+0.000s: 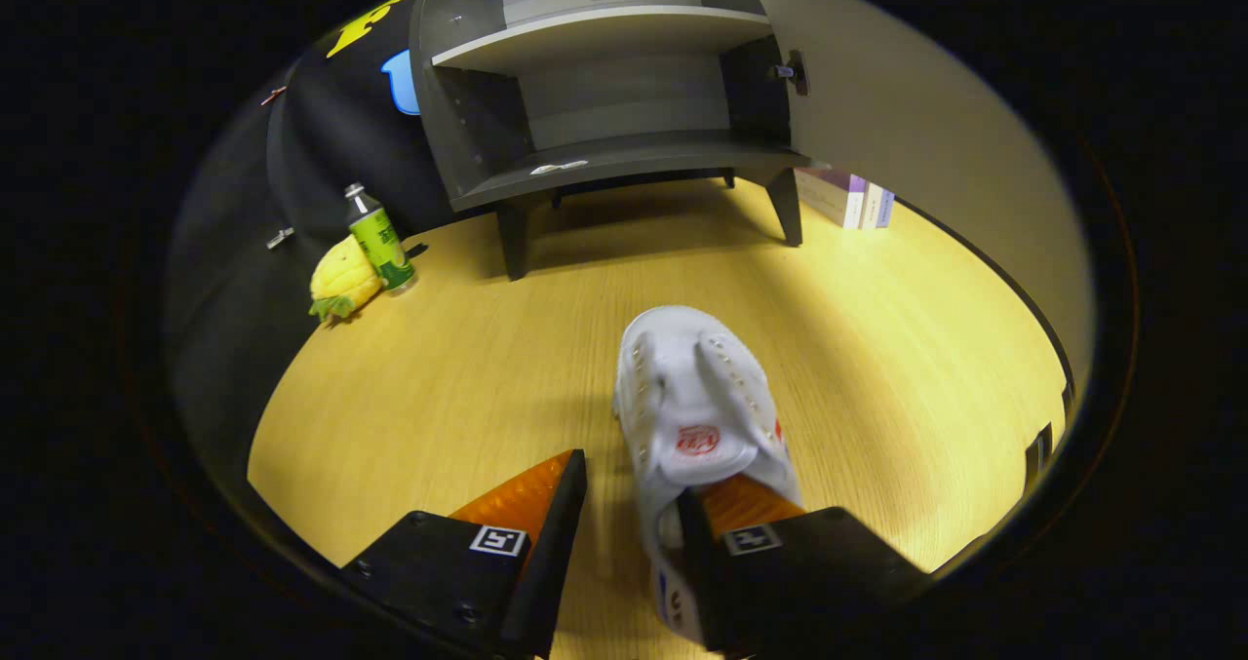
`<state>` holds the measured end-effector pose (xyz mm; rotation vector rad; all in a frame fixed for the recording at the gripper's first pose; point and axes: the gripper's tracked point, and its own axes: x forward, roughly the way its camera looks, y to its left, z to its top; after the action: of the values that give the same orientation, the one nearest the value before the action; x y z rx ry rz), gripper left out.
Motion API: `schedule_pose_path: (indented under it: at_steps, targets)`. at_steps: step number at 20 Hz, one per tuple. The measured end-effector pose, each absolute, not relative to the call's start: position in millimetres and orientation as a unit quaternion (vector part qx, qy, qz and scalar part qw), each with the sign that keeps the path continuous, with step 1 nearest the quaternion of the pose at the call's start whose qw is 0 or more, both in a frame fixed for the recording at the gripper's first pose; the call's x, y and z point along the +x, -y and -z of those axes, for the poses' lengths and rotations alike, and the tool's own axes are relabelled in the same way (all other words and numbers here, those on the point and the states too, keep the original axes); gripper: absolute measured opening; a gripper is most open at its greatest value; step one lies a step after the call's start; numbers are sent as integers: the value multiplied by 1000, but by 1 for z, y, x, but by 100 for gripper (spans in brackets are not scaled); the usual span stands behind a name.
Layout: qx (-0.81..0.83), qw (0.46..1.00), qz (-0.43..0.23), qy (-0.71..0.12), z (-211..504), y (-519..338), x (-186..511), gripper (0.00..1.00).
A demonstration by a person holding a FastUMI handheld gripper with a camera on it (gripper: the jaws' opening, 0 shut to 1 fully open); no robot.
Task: Open the shoe cabinet door, grab the shoes and put them into the shoe cabinet, then close the shoe cabinet door.
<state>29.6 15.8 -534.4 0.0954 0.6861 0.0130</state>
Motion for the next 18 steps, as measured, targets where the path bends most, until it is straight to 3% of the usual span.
schedule_pose_path:
  at_steps: [1, 6, 12, 18]
  targets:
    - [35, 946, 7, -323, 536, -11, 35, 54]
    - [32, 956, 7, -290, 533, -10, 52, 6]
    - [30, 954, -11, -297, 496, -13, 41, 5]
    - [36, 969, -26, -244, 374, -19, 38, 5]
